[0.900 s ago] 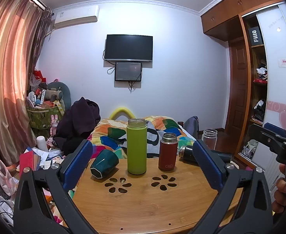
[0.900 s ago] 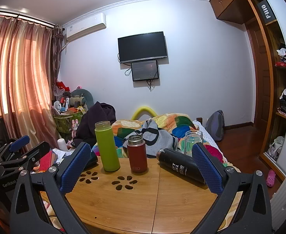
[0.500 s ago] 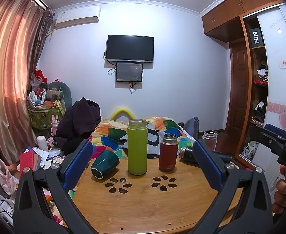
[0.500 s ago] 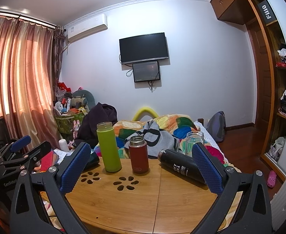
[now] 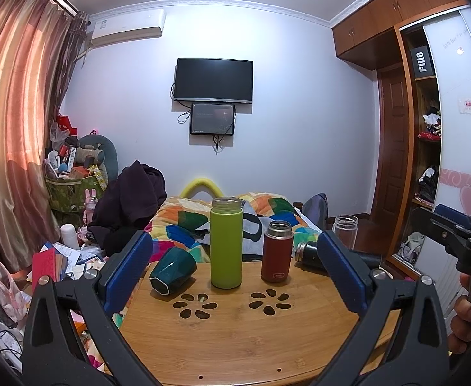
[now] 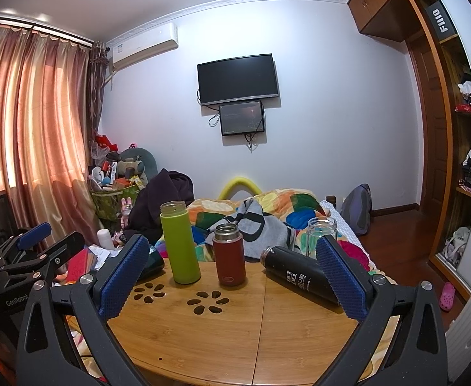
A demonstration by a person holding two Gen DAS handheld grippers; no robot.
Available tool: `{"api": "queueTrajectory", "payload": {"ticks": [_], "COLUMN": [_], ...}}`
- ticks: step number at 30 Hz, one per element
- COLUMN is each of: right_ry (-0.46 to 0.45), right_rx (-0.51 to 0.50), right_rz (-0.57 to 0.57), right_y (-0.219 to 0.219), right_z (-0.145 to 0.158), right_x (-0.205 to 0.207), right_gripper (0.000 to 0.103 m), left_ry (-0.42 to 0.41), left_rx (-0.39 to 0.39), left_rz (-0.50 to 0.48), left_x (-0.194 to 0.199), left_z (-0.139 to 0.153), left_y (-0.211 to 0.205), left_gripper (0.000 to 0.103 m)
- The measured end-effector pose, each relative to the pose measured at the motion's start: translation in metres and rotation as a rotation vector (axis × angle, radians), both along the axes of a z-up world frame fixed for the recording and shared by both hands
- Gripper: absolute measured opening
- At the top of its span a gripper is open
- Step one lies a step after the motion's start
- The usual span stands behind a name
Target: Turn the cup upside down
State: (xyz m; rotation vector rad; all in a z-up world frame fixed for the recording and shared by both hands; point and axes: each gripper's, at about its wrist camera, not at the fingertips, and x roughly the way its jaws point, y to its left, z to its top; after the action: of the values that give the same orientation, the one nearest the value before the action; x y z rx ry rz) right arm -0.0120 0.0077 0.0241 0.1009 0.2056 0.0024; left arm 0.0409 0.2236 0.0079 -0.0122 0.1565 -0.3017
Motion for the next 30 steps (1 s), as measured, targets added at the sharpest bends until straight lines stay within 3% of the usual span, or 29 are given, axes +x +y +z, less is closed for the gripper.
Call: {"api": "queueTrajectory", "payload": {"ticks": [30], "right_ry": [-0.004], "right_rx": [0.001], "right_rz": [0.01], "right_y": [0.0016], "right_z": [-0.0033], "right_x": [-0.0003], "right_gripper": [0.103], "left_ry": [0.0], "left_rx": [-0.001], "left_rz": [0.0], "left_x": [-0.0015], "left_z": [0.0009], "left_y": [0.0009], "left_gripper": [0.103]}}
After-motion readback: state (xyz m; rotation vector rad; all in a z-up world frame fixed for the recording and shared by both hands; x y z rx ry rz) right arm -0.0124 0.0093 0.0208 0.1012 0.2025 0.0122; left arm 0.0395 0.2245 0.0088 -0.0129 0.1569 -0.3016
